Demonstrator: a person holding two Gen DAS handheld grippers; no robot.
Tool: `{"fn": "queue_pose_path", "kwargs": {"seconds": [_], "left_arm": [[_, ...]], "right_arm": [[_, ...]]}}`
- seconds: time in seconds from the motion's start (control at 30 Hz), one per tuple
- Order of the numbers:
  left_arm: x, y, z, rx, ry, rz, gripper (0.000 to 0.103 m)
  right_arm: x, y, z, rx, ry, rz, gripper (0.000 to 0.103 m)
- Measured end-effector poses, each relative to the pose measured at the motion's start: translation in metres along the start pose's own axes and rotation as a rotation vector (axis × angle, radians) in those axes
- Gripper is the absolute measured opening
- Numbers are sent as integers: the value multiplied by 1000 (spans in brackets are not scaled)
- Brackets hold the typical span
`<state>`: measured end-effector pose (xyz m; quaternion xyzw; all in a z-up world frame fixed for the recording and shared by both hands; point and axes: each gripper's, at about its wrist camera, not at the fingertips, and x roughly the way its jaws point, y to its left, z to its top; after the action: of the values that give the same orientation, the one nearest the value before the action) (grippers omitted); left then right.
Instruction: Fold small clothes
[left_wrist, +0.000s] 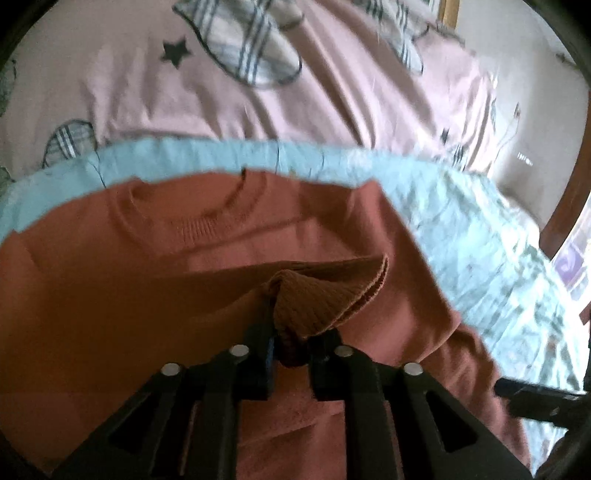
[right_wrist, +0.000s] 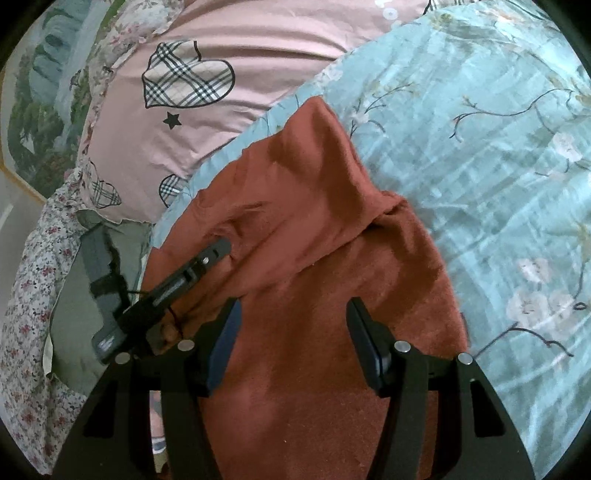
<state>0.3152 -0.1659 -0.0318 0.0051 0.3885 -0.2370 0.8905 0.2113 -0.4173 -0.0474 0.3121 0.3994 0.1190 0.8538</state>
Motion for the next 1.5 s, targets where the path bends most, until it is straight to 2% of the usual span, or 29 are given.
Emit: {"fn": "queue_pose_path", "kwargs": {"seconds": [0.07,0.13,0.2,0.3,0.37,0.43,0.5,0.53,0.57,0.67,0.7,0.73,0.8,0.9,1.0,1.07,1.17,1.3,1.33,1.4,1.5], "left_arm": [[1,6,-7,-14,22,-4,30],[-9,11,-14,-19,18,-4,55],[-28,16,-19,-25,0,14,68],[-69,27,-36,-34,-48,19,69],[-98,43,-53,-52,-76,57,69],[-120,62,-70,-69,-100,139,70],[-136,89,-87,-96,-108,272,70],[-141,110,-95,-126,-92,363,70],[-142,123,-99,-145,-71,415,70],[-137,164,-109,-215,-10,528,69],[-135,175,-109,-242,1,536,69],[-133,183,-109,-264,9,535,69],[-123,196,-106,-290,26,546,69],[-104,204,-96,-304,59,531,68],[-97,209,-86,-305,49,529,68],[-92,218,-85,-345,39,531,68],[-95,218,-91,-374,6,547,67],[-104,217,-98,-403,-28,561,67],[-106,219,-99,-416,-35,557,67],[-109,222,-102,-440,-45,544,67],[-113,228,-105,-475,-61,513,67]], "right_arm": [[7,4,1,-2,8,5,60],[16,11,1,-11,17,18,60],[24,17,3,-25,25,21,60],[39,24,10,-42,38,21,60],[52,27,19,-50,43,6,60],[64,28,29,-50,42,-3,60],[77,30,37,-46,40,-11,60],[84,31,41,-46,46,-10,60],[94,33,44,-44,62,-13,60],[123,37,50,-40,107,-27,59],[129,40,52,-49,120,-23,39],[130,44,53,-58,124,-16,12],[119,56,60,-88,96,26,12],[69,68,78,-129,-59,73,12],[34,51,89,-116,-165,33,11],[31,33,92,-95,-162,-15,10],[47,7,88,-52,-100,-71,8],[60,1,80,-69,-73,-102,8],[59,2,79,-70,-78,-110,8],[58,2,78,-59,-90,-189,9],[41,6,73,-51,-169,-281,10]]}}
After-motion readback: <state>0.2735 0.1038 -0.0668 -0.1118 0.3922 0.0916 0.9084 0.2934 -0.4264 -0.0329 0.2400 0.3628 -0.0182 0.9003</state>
